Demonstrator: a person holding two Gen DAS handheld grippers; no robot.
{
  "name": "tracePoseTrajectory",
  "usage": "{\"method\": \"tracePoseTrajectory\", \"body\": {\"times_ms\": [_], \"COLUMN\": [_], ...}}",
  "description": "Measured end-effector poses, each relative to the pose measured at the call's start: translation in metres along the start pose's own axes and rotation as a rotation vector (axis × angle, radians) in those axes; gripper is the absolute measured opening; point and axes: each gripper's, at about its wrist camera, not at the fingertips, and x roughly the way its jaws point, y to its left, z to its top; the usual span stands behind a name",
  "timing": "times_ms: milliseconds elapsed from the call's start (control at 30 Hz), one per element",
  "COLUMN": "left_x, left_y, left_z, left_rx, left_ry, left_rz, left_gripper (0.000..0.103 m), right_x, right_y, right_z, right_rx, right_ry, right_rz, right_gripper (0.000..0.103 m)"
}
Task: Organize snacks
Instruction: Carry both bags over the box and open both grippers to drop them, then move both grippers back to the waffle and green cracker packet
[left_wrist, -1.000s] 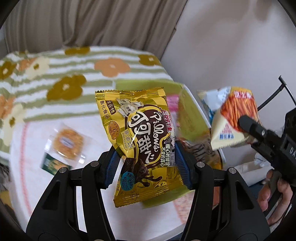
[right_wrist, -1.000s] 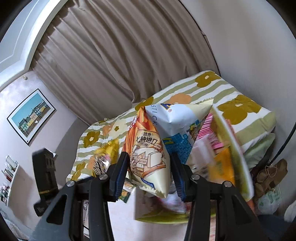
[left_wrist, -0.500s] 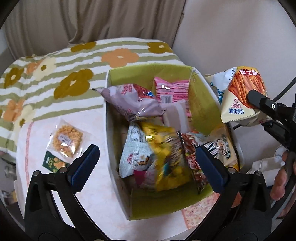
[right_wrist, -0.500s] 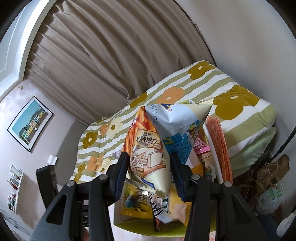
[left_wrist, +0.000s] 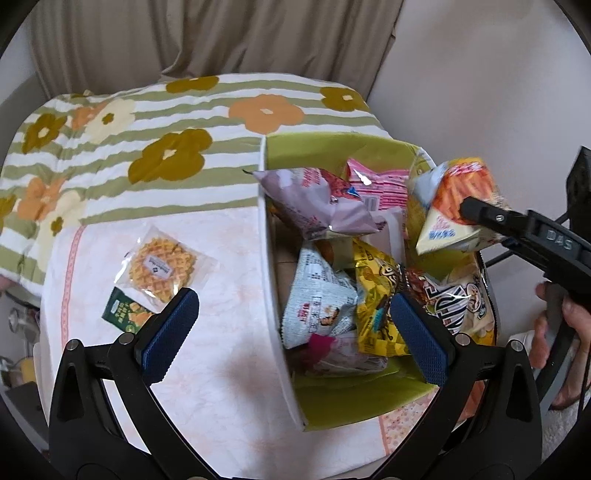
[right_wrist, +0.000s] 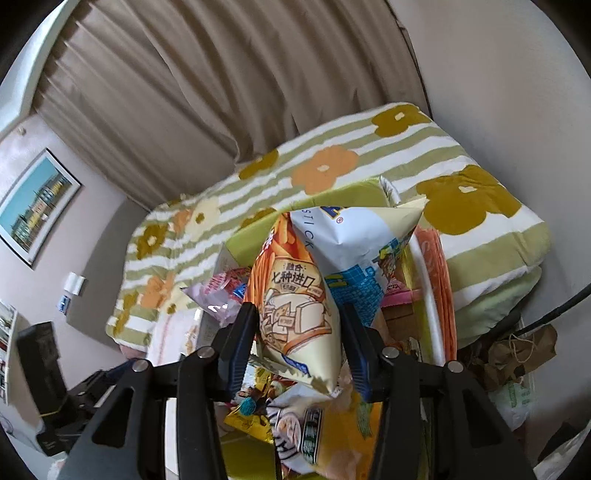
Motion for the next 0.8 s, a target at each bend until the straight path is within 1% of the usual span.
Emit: {"method": "tracePoseTrajectory", "body": {"times_ms": [33,67,100,233,267,333,467,600,800], "left_x": [-0.001,-0.002,-0.003,-0.005,-0.005,-0.005,-0.012,-0.028,-0.052], "left_y": [0.001,0.003,0.004,0.015,0.019,0.024,0.035,0.05,0.081], "left_z": [0.0,-0.001,-0.001,-0.008,-0.01,-0.013,-0.019,-0.029,-0.046], "left_rx": [0.0,0.002,0.002,-0.015,-0.022,-0.033,-0.056,-0.087,-0.125], "left_ry": [-0.003,-0.005,-0.007,-0.004,0.0,0.005,0.002,-0.017,-0.033], "left_rz": [0.006,0.015,0.022,0.04,0.04,0.042,0.05,0.068,0.128], "left_gripper": [0.103,0.103,0.103,0.103,0.103,0.103,0.103,0.103,0.103], "right_x": [0.002,0.004,0.004,-0.002,-0.003,0.0,-0.003,-0.013,-0.02], "right_y": [0.001,0.002,0.003,0.006,0.007,0.01,0.017,0.034,0.069], "right_z": [0.0,0.0,-0.002,-0.011,-0.013,-0.016,-0.021,-0.024,-0.033], "right_rx": [-0.001,-0.002,-0.008,-0.036,-0.041,-0.053,-0.073,-0.134,-0.25], "right_ry": [0.005,0.005,-0.002,-0.036,-0.029,0.019,0.036,0.029,0.022], "right_rz": [-0.009,-0.018,-0.029,-0.006,-0.005,0.002,-0.001,-0.002,0.037], "right_gripper": [0.056,0.083,0.103,0.103,0.103,0.103,0.103,0.103,0.103]}}
